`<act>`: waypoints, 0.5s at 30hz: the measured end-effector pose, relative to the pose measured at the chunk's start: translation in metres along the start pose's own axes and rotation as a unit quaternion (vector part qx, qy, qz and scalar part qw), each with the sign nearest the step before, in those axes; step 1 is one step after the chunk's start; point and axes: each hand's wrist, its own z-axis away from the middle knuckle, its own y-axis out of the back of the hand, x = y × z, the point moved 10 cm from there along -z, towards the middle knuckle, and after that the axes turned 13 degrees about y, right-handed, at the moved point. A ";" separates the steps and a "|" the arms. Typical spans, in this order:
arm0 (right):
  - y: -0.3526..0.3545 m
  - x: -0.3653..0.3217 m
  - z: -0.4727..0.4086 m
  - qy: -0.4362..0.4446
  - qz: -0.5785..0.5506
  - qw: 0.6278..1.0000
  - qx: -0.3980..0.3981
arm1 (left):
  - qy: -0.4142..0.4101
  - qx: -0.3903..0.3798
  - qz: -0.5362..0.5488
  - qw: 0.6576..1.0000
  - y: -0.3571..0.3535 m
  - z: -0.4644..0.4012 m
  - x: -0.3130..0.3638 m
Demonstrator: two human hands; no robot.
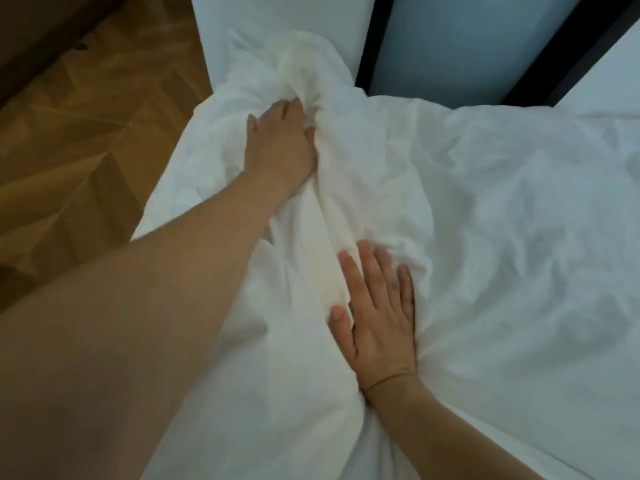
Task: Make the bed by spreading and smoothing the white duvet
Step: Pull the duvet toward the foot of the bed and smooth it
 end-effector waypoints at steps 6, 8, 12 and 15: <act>0.002 0.000 0.000 -0.018 0.032 0.999 -0.006 | 0.277 -0.047 0.035 0.959 0.063 0.145 -0.115; 0.003 -0.001 0.000 -0.029 0.046 0.998 -0.022 | 0.431 -0.165 0.167 0.871 0.056 0.198 -0.164; 0.006 -0.003 -0.002 -0.050 0.072 0.993 -0.074 | 0.419 -0.300 0.466 0.719 0.046 0.258 -0.117; 0.010 -0.003 -0.001 -0.063 0.079 0.987 -0.124 | 0.341 -0.190 0.401 0.829 0.078 0.247 -0.123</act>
